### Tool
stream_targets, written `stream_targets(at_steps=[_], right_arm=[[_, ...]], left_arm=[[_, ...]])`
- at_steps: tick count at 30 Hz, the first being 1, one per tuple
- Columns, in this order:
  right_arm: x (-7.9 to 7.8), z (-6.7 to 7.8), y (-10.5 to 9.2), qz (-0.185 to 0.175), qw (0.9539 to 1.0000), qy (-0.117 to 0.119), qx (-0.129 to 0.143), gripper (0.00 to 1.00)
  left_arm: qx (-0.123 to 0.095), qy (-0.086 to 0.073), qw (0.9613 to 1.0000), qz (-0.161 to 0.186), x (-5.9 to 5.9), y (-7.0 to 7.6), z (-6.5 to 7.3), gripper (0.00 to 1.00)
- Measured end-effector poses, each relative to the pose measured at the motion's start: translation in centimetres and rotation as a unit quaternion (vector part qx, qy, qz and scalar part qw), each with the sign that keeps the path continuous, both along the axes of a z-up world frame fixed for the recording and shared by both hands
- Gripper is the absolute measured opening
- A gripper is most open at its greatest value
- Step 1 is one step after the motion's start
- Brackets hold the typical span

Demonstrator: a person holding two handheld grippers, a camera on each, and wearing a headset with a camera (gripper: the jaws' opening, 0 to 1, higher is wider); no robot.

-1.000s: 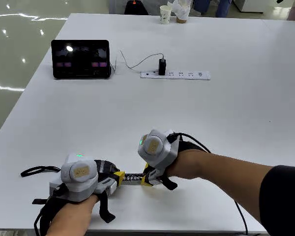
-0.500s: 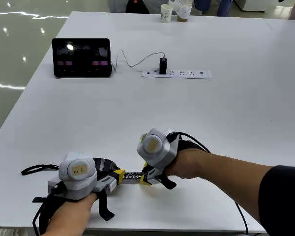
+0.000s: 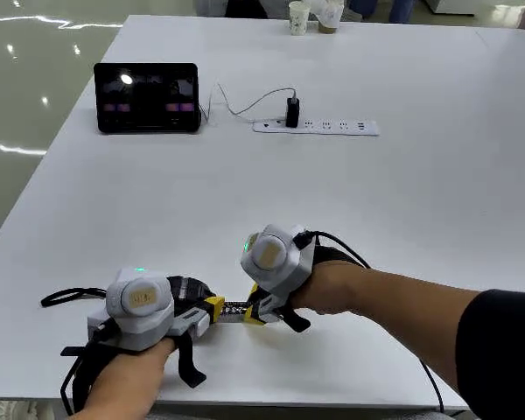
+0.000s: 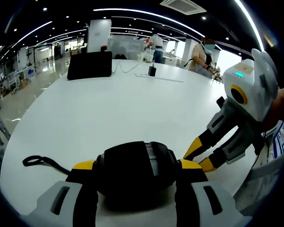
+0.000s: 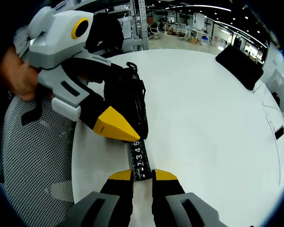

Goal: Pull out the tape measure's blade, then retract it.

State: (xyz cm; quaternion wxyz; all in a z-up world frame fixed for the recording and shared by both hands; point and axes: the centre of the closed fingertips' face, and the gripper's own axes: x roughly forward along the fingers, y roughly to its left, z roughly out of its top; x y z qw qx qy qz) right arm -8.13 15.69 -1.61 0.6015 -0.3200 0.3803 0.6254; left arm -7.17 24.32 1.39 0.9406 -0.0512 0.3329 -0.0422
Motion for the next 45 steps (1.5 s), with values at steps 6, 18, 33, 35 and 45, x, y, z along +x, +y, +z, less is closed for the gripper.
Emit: stream_targets(at_steps=[6, 18, 33, 35, 45], right_arm=[[0.0, 0.0, 0.4, 0.001, 1.0, -0.001, 0.002, 0.11], [-0.2, 0.1, 1.3, -0.006, 0.9998, 0.008, 0.018, 0.11], [-0.4, 0.1, 2.3, -0.003, 0.9993, 0.001, 0.037, 0.11], [-0.4, 0.0, 2.4, -0.006, 0.9992, 0.003, 0.038, 0.11], [-0.5, 0.0, 2.9, -0.007, 0.9989, 0.004, 0.046, 0.12]], left_arm=[[-0.002, 0.0, 1.0, 0.001, 0.0, 0.0, 0.0, 0.61], [-0.006, -0.002, 1.0, 0.003, 0.1, 0.0, -0.1, 0.61], [-0.009, -0.002, 1.0, 0.004, 0.1, 0.1, -0.1, 0.61], [-0.009, -0.002, 0.9999, 0.004, 0.0, 0.1, 0.0, 0.61], [-0.01, -0.004, 0.9999, 0.004, 0.0, 0.0, 0.1, 0.61]])
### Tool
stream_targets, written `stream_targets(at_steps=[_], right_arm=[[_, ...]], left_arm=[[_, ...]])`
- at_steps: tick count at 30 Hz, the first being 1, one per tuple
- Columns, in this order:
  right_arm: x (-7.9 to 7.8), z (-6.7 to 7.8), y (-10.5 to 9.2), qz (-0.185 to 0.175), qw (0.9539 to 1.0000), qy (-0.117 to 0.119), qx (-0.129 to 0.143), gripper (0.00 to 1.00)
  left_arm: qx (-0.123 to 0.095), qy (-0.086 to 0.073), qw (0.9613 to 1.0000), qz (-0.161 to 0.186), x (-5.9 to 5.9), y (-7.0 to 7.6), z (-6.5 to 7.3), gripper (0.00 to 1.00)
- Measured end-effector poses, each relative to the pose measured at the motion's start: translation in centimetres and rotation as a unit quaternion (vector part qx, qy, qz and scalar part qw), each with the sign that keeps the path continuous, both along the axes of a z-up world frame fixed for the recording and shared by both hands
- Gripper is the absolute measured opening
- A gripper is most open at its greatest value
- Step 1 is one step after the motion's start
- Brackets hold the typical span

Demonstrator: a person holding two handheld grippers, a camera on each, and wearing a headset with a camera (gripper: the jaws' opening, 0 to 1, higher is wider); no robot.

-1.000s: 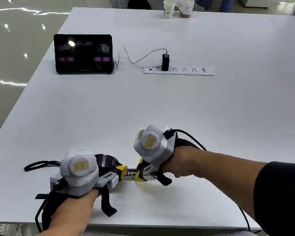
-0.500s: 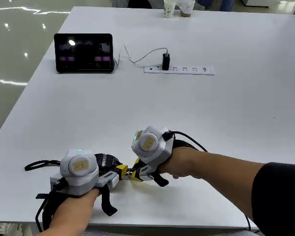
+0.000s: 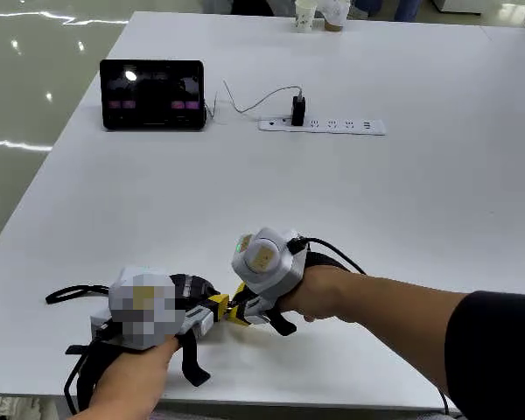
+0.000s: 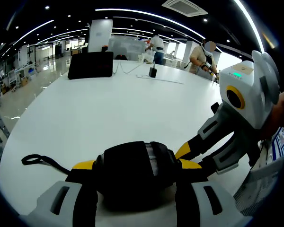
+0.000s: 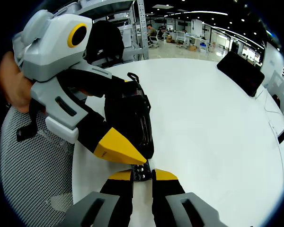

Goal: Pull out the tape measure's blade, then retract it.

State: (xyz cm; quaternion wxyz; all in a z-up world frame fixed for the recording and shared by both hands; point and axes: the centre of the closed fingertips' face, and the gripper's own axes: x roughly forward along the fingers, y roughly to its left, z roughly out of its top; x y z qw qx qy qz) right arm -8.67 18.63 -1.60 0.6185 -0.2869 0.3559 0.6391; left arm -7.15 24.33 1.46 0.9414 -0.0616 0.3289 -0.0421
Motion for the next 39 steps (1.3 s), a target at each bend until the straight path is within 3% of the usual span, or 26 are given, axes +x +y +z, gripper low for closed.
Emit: stream_targets(at_steps=[20, 30, 35, 39], right_arm=[[-0.3, 0.1, 1.1, 0.007, 0.9998, 0.008, 0.019, 0.12], [-0.4, 0.1, 1.1, 0.009, 0.9997, 0.0, 0.021, 0.12], [-0.2, 0.1, 1.0, -0.004, 0.9997, -0.002, 0.023, 0.13], [-0.1, 0.2, 0.8, -0.029, 0.9992, 0.002, 0.027, 0.14]], left_arm=[[-0.003, -0.001, 1.0, 0.001, 0.1, 0.1, -0.1, 0.62], [0.0, -0.002, 1.0, 0.0, 0.1, 0.1, -0.1, 0.63], [0.003, -0.007, 1.0, 0.002, 0.2, 0.0, 0.0, 0.64], [-0.011, 0.001, 0.9999, 0.005, 0.2, 0.1, -0.1, 0.64]])
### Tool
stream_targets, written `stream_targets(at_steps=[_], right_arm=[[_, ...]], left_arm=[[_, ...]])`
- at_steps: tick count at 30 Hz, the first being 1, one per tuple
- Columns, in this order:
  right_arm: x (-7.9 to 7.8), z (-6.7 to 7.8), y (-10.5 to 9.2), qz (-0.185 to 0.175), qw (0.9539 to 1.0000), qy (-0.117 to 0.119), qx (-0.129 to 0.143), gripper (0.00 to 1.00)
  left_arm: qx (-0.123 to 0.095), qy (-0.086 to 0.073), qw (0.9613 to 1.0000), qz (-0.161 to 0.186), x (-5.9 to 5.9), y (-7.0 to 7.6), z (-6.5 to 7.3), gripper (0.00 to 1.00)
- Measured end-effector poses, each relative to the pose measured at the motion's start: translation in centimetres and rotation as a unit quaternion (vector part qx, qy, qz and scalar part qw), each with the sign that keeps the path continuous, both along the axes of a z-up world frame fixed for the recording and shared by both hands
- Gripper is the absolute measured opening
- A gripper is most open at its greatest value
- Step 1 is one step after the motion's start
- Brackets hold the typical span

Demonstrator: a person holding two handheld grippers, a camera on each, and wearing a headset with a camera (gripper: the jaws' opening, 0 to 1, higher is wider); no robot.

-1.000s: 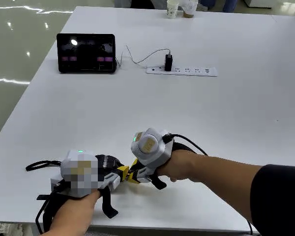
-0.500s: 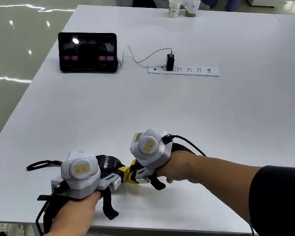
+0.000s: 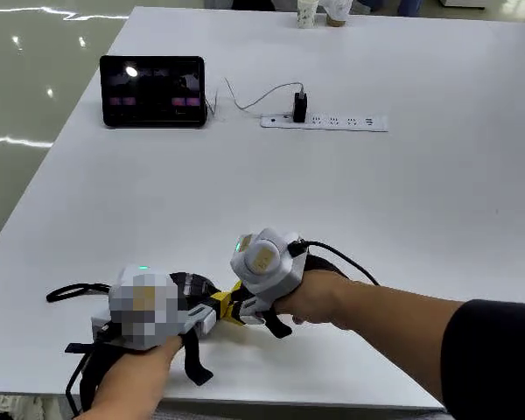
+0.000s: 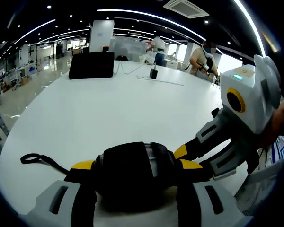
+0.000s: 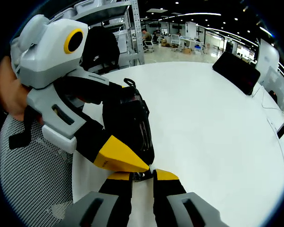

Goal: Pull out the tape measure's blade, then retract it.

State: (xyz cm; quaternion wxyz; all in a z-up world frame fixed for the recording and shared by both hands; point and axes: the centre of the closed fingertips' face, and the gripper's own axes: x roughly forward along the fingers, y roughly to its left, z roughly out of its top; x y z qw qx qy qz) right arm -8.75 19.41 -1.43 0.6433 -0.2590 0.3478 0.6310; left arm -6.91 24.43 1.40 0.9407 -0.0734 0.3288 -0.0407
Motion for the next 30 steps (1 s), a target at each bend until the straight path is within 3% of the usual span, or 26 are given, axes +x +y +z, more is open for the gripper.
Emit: stream_targets(at_steps=[7, 18, 21, 24, 27, 30], right_arm=[[-0.2, 0.4, -1.2, -0.018, 0.9998, -0.001, 0.003, 0.16], [0.1, 1.2, -3.8, -0.04, 0.9992, -0.001, 0.008, 0.2], [0.1, 1.4, -4.8, -0.048, 0.9988, -0.003, 0.009, 0.22], [0.3, 1.6, -5.9, -0.064, 0.9978, 0.002, 0.014, 0.23], [0.5, 1.7, -7.4, -0.075, 0.9971, -0.005, 0.017, 0.24], [0.7, 1.9, -8.5, -0.088, 0.9959, -0.004, 0.021, 0.26]], left_arm=[[-0.017, 0.014, 0.9996, -0.019, -0.1, -0.1, 0.0, 0.64], [-0.02, 0.003, 0.998, -0.06, 0.5, -0.1, 1.5, 0.66], [-0.055, -0.005, 0.9936, -0.099, 0.3, -1.5, 2.3, 0.74], [-0.054, 0.004, 0.9902, -0.129, -0.4, -1.8, 2.2, 0.85], [-0.052, -0.002, 0.9891, -0.138, -1.0, -1.7, 2.6, 0.97], [-0.063, 0.001, 0.9873, -0.146, -1.3, -1.5, 2.7, 0.99]])
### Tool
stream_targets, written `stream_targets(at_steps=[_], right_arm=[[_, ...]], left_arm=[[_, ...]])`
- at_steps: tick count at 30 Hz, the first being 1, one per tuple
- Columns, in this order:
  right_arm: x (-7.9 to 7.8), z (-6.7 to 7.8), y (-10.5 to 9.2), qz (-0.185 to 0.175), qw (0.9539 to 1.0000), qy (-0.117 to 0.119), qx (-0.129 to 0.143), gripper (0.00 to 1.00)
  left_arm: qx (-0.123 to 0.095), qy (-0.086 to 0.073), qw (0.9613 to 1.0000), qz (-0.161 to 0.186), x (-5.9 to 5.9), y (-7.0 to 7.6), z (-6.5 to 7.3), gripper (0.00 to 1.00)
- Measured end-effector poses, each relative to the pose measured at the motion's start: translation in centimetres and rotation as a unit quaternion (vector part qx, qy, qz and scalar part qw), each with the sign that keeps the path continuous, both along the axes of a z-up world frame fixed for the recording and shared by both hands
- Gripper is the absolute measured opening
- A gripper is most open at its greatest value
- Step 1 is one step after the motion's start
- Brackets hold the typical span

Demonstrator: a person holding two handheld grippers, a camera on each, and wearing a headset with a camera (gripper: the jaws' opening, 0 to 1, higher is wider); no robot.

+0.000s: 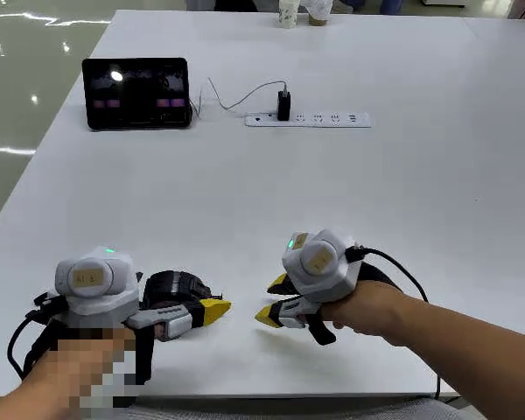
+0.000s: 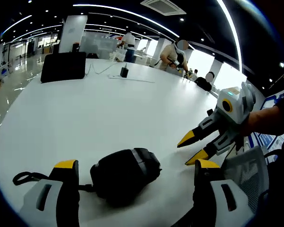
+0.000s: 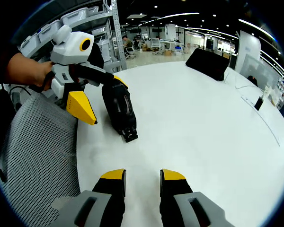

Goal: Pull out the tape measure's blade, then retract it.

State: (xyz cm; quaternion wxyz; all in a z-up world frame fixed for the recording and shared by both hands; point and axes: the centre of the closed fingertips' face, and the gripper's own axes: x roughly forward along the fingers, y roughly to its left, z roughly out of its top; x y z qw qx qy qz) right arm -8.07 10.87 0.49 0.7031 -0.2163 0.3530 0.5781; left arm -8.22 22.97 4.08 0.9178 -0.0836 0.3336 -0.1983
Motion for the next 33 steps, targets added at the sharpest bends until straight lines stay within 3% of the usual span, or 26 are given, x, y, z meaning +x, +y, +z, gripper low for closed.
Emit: stream_targets(at_steps=[3, 5, 7, 10, 21, 25, 30, 33], right_arm=[[0.2, 0.5, -0.9, -0.012, 0.9999, 0.0, 0.009, 0.27], [0.3, 0.7, -1.5, -0.017, 0.9998, -0.004, 0.012, 0.28], [0.4, 0.9, -2.1, -0.018, 0.9997, -0.007, 0.012, 0.28], [0.4, 1.3, -3.2, -0.019, 0.9996, -0.015, 0.01, 0.3], [1.0, 2.8, -8.1, -0.066, 0.9974, -0.017, 0.024, 0.35], [1.5, 3.3, -9.9, -0.081, 0.996, -0.022, 0.032, 0.37], [1.7, 2.9, -11.9, -0.096, 0.9948, -0.016, 0.029, 0.41], [1.7, 2.8, -12.9, -0.103, 0.9941, -0.015, 0.031, 0.44]], left_arm=[[-0.007, -0.005, 0.9999, -0.013, -0.2, 0.1, 0.2, 0.99], [-0.018, -0.001, 0.9995, -0.026, -0.4, -0.1, 0.2, 0.99], [-0.008, 0.007, 0.9993, -0.036, -0.7, 0.0, 0.0, 0.99], [0.03, 0.006, 0.9983, -0.049, -0.9, 0.9, -0.5, 0.99], [0.03, 0.009, 0.9952, -0.092, -2.2, 2.1, -0.2, 0.99], [0.034, 0.002, 0.9946, -0.098, -2.4, 3.0, 0.2, 0.99], [0.05, 0.009, 0.992, -0.116, -2.8, 3.7, 0.0, 0.99], [0.04, 0.009, 0.9923, -0.117, -3.0, 4.1, 0.4, 0.99]])
